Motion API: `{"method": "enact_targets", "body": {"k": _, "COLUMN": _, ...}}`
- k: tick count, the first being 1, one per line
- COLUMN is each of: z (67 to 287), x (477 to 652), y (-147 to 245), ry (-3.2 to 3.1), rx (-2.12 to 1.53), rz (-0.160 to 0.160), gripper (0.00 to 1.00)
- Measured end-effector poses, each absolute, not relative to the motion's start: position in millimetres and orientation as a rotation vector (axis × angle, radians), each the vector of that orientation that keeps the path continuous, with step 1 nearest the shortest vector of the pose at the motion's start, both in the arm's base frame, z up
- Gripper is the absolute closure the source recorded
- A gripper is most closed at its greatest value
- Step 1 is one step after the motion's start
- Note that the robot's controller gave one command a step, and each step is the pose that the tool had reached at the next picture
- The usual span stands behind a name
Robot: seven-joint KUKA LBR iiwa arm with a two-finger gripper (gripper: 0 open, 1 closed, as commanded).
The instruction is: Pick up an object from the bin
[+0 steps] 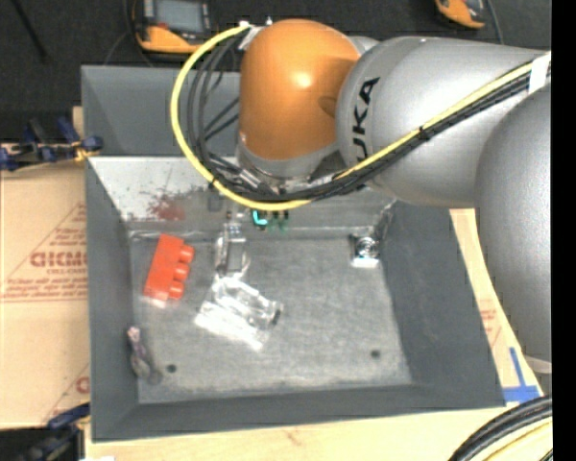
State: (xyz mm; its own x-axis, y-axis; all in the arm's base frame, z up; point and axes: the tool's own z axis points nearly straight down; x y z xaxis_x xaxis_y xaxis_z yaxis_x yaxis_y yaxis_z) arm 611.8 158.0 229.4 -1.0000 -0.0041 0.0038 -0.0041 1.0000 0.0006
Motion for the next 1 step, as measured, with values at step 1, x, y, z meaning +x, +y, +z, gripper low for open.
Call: {"method": "enact_targets", "body": {"k": 1, "z": 167.5, "x": 590.6, "y": 189.8, "ry": -3.123, "rx": 0.323, "rz": 0.000, "gripper": 0.00}}
